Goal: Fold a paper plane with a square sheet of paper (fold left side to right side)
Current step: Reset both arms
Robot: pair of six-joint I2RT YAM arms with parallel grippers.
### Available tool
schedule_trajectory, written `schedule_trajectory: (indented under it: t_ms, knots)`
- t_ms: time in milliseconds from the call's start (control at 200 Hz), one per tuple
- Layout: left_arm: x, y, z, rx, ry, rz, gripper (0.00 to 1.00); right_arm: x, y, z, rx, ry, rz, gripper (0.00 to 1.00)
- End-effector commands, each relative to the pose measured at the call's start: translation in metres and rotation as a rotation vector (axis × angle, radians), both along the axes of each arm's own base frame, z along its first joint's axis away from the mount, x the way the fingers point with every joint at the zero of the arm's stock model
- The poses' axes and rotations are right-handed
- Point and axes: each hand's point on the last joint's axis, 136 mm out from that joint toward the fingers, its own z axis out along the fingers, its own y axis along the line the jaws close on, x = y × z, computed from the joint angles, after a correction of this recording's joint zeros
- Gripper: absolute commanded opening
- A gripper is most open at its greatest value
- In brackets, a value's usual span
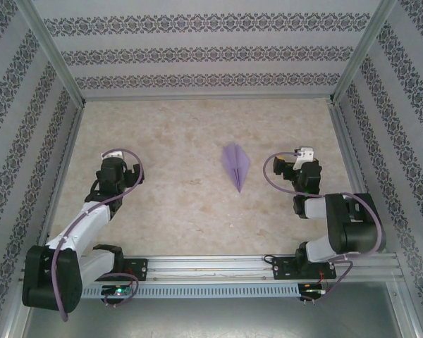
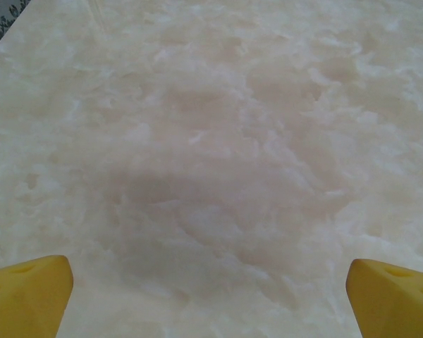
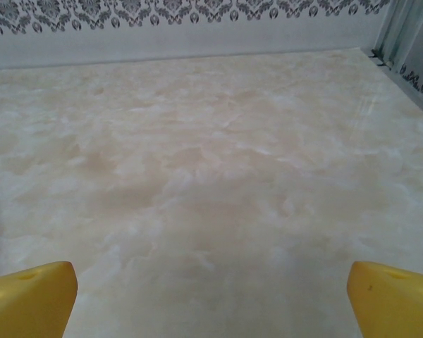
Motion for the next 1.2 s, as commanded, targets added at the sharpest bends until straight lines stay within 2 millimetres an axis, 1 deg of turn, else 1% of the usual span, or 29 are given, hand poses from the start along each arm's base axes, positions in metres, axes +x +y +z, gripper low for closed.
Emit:
schedule_trajectory:
  t_ms: [0, 55, 80, 90, 105, 230, 400, 600, 645, 749, 794, 839, 919, 1004, 1039, 1079, 1139, 1194]
  knots:
    - [0.011, 0.010, 0.002, 0.054, -0.048, 0.006, 1.00, 0.010, 0.005, 0.016, -0.003, -0.091, 0.043, 0.98]
    - [0.014, 0.011, -0.002, 0.065, -0.052, -0.002, 1.00, 0.014, 0.003, 0.013, 0.000, -0.047, 0.031, 0.98]
    - [0.016, 0.010, -0.003, 0.069, -0.057, -0.009, 1.00, 0.013, 0.001, 0.006, 0.005, -0.012, 0.020, 0.98]
    - [0.017, 0.010, -0.003, 0.070, -0.063, -0.011, 0.99, 0.019, 0.001, 0.013, 0.004, -0.025, 0.020, 0.98]
    - [0.018, 0.009, -0.004, 0.071, -0.065, -0.016, 0.99, 0.022, 0.001, 0.015, 0.000, -0.027, 0.022, 0.98]
    - [0.028, 0.002, -0.009, 0.068, -0.131, -0.061, 1.00, 0.022, 0.001, 0.015, -0.004, -0.029, 0.021, 0.98]
    - [0.045, -0.016, 0.000, 0.073, -0.225, -0.182, 1.00, 0.022, 0.002, 0.016, -0.016, -0.030, 0.015, 0.98]
    - [0.058, -0.023, 0.006, 0.110, -0.302, -0.242, 0.99, 0.022, 0.002, 0.016, -0.018, -0.030, 0.014, 0.98]
    - [0.060, -0.025, 0.004, 0.107, -0.313, -0.256, 0.99, 0.022, 0.002, 0.016, -0.018, -0.029, 0.013, 0.98]
    - [0.063, -0.028, -0.010, 0.097, -0.346, -0.277, 0.99, 0.022, 0.002, 0.016, -0.018, -0.029, 0.014, 0.98]
    - [0.063, -0.027, -0.017, 0.098, -0.356, -0.271, 0.99, 0.022, 0.002, 0.016, -0.019, -0.030, 0.014, 0.98]
    - [0.061, -0.026, -0.014, 0.105, -0.390, -0.261, 0.99, 0.022, 0.002, 0.016, -0.021, -0.030, 0.014, 0.98]
    - [0.059, -0.024, -0.016, 0.097, -0.371, -0.251, 0.99, 0.022, 0.003, 0.016, -0.020, -0.030, 0.015, 0.98]
    - [0.066, -0.024, -0.018, 0.096, -0.345, -0.255, 0.99, 0.022, 0.003, 0.016, -0.021, -0.030, 0.014, 0.98]
    - [0.072, -0.023, -0.017, 0.093, -0.325, -0.249, 0.99, 0.022, 0.003, 0.016, -0.021, -0.030, 0.015, 0.98]
    - [0.077, -0.021, -0.022, 0.089, -0.283, -0.244, 0.99, 0.022, 0.002, 0.016, -0.022, -0.028, 0.014, 0.98]
    - [0.078, -0.013, -0.025, 0.056, -0.267, -0.218, 0.99, 0.022, 0.003, 0.016, -0.021, -0.029, 0.015, 0.98]
    - [0.078, -0.013, -0.024, 0.053, -0.273, -0.219, 0.99, 0.022, 0.003, 0.016, -0.022, -0.028, 0.015, 0.98]
